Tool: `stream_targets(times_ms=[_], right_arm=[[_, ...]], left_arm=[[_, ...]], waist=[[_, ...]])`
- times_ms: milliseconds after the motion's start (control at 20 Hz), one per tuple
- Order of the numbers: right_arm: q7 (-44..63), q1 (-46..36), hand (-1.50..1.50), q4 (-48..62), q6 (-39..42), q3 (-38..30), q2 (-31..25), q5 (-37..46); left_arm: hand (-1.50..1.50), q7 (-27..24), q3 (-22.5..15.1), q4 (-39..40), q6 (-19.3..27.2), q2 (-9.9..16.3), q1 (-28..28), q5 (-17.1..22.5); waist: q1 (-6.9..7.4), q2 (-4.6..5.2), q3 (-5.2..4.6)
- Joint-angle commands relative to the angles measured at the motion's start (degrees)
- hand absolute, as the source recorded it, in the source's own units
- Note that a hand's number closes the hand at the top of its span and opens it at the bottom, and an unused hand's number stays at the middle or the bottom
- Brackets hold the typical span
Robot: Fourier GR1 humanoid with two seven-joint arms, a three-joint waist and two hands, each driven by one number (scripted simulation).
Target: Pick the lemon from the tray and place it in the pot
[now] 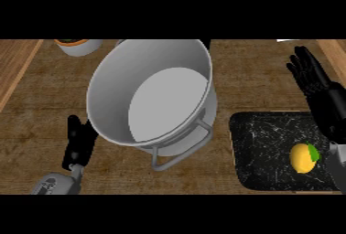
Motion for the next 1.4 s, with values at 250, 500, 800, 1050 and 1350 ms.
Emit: stream_targets(times_ms=[250, 500, 800, 1050, 1350], right_arm=[[5.8, 9.2, 1.50, 9.2, -24.8, -12.2, 0.9, 12.2], [6.5, 15.1, -1.50, 12.8, -45.0, -16.3, -2.7, 31.5], [18.1, 19.4, -1.50, 11.1, -57.5, -7.9, 6.8, 53.8], [32.9, 23.3, -1.50, 10.3, -42.8, -8.3, 8.3, 63.8], [50.5, 22.6, -1.50, 2.3, -23.0, -6.1, 7.8, 70.4]], left_arm=[[0.00, -1.5, 7.2, 0.6, 3.6, 14.8, -0.7, -7.3], [0.00, 1.8, 7.1, 1.7, 4.1, 12.6, 1.8, -5.1], [0.00, 4.7, 5.6, -1.3, 3.1, 12.9, 1.3, -5.7], [0.00, 6.4, 6.6, -1.7, 2.1, 14.4, 0.7, -5.1], [0.00, 7.7, 6.5, -2.3, 2.8, 14.6, 0.5, -5.8]], waist=[[-1.31, -0.31, -0.14], [-3.05, -0.23, -0.53], [0.02, -0.14, -0.75], [-0.46, 0.01, -1.07], [-0.11, -0.31, -1.02]])
